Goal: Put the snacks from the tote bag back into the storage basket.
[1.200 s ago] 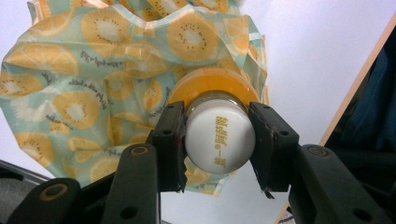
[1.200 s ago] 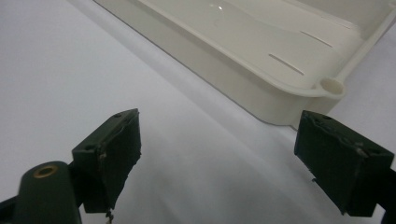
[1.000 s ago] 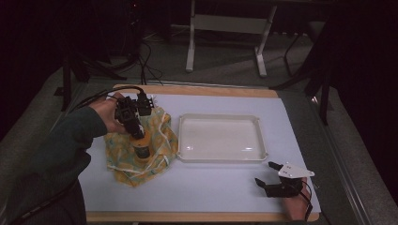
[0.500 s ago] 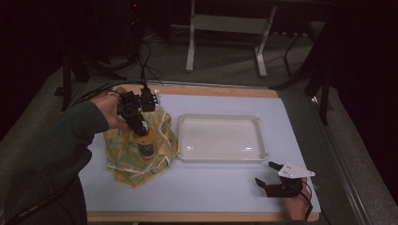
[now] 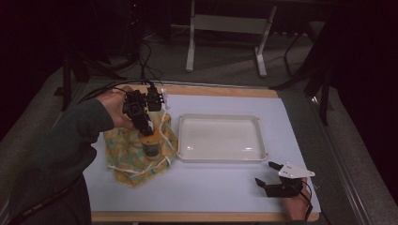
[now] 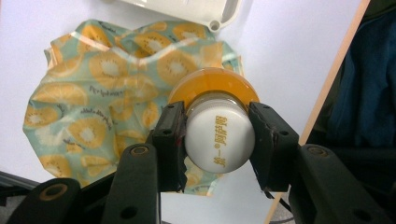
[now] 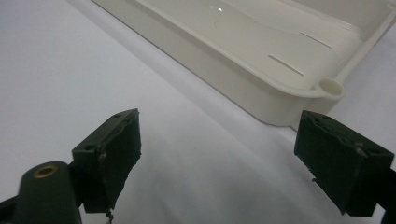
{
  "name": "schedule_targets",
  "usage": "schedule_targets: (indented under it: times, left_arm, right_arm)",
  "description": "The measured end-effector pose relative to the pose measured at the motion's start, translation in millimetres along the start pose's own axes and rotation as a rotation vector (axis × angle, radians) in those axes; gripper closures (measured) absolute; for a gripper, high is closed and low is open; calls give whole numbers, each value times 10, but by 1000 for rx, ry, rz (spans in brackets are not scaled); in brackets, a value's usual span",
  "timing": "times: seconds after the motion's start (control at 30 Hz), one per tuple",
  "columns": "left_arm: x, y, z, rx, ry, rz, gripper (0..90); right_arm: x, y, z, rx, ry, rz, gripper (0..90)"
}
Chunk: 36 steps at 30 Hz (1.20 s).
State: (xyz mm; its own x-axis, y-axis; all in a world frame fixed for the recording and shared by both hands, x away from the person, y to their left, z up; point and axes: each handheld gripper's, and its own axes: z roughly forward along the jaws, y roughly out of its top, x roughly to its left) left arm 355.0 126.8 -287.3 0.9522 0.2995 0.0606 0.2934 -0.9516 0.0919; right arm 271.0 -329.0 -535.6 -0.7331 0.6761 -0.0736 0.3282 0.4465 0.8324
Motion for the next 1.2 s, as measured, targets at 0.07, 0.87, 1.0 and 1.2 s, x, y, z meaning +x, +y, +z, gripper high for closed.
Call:
schedule_targets:
  times: [0.07, 0.87, 1.0, 1.2]
  left_arm:
    - [-9, 25, -12, -2, -1, 4, 589]
    - [-83, 272, -127, -22, 8, 53, 589]
    - [-100, 311, -132, -21, 1, 63, 589]
    - [-114, 378, -131, -18, -9, 69, 589]
  right_arm:
    - [0, 0, 0, 0, 0, 1, 143]
    - [-3, 0, -3, 1, 3, 4, 143]
    - [-3, 0, -3, 2, 4, 5, 143]
    - [-2, 0, -3, 2, 4, 3, 143]
